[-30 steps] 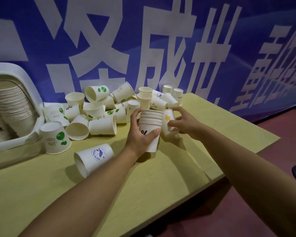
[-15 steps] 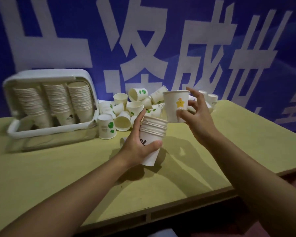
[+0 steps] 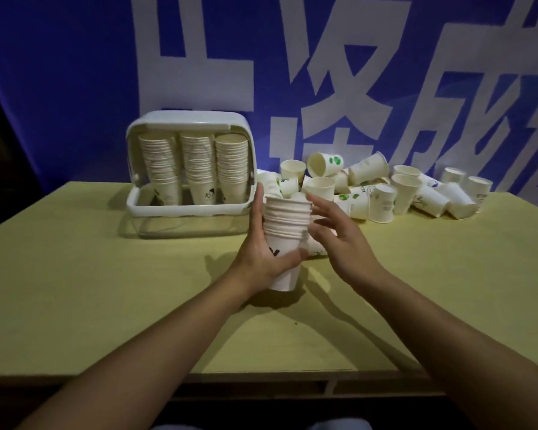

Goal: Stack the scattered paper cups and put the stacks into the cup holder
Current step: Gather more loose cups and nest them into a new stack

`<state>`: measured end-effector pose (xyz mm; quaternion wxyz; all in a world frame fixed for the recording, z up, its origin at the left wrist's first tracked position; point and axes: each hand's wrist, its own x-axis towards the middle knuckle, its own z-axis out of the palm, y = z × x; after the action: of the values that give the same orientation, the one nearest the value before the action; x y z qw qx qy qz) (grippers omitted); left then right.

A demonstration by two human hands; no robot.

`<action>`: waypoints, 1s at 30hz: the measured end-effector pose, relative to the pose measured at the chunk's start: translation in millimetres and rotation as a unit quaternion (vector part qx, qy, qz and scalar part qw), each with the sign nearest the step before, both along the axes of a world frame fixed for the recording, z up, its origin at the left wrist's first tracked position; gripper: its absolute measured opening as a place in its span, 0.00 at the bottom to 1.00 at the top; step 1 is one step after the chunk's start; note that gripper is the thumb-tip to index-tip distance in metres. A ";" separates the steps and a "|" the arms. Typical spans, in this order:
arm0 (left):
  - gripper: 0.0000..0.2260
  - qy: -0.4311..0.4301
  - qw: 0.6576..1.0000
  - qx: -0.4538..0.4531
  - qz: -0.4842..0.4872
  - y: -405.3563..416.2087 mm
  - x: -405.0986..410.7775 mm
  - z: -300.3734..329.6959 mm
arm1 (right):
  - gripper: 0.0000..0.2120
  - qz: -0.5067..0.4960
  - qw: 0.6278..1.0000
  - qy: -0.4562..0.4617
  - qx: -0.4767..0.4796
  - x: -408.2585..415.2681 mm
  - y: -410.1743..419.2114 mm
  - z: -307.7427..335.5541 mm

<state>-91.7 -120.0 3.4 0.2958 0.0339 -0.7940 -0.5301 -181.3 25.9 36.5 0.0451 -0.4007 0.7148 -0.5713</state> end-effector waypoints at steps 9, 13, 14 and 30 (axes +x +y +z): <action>0.41 0.005 1.000 0.004 0.017 -50.3 12.7 -9.1 | 0.24 -0.004 0.975 0.170 0.145 -43.1 -18.3 -2.5; 0.38 0.022 0.997 0.070 0.038 -63.4 20.4 -18.1 | 0.28 -0.021 0.911 0.252 0.324 -74.0 -27.3 -9.4; 0.37 0.024 0.996 0.072 0.041 -65.3 21.2 -18.0 | 0.28 -0.020 0.898 0.258 0.355 -78.4 -30.4 -9.9; 0.40 -0.016 0.997 0.056 -0.050 -48.2 22.3 -13.9 | 0.30 -0.003 0.988 0.010 0.153 -72.3 -14.5 19.6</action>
<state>-69.4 -168.2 -10.6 0.2539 0.0193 -0.7684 -0.5871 -253.7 11.4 56.1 0.0968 -0.3929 0.7954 -0.4512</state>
